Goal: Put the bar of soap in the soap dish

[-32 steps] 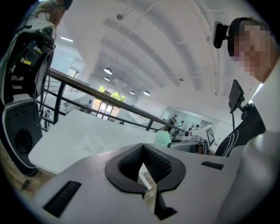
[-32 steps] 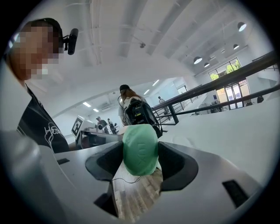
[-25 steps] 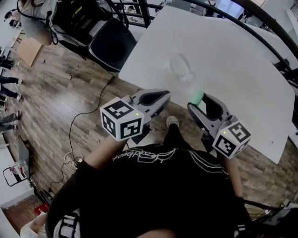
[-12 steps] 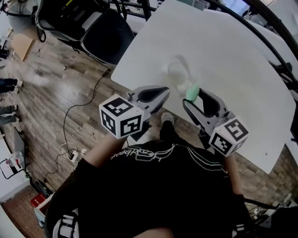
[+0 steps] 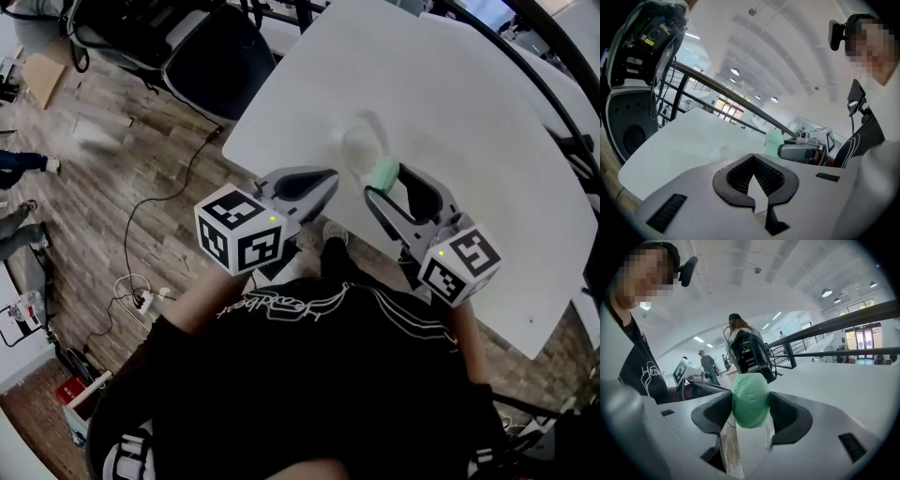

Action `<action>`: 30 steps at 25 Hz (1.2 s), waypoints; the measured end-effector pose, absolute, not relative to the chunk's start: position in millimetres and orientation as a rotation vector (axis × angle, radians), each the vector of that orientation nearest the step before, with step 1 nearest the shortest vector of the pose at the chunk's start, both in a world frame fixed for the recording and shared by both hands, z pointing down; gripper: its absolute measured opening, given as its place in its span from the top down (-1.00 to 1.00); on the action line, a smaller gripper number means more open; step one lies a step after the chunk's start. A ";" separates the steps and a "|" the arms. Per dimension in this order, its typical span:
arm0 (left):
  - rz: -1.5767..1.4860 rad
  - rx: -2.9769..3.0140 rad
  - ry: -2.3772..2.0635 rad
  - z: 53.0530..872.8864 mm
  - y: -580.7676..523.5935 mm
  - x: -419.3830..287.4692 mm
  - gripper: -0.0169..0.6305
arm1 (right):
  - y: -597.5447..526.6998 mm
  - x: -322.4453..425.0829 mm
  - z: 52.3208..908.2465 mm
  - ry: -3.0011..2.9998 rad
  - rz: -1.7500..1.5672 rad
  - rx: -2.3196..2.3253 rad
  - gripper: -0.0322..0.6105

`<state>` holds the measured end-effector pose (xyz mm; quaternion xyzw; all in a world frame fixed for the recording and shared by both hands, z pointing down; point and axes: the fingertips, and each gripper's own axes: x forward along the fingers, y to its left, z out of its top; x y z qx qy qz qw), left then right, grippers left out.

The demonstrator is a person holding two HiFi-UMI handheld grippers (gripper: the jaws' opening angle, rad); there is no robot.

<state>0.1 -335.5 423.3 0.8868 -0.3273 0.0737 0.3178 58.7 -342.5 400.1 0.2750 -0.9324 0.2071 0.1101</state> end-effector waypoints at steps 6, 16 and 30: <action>0.198 2.324 -0.869 429.3 -340.5 -9.9 0.92 | -357.9 44.6 406.7 -2.732 0.553 0.794 0.25; 0.191 2.303 -0.896 442.3 -350.2 -21.7 0.92 | -383.1 37.2 437.0 -2.660 0.447 0.833 0.25; 0.209 2.261 -0.909 463.3 -359.3 -19.4 0.92 | -396.1 39.8 496.6 -2.467 0.294 0.789 0.25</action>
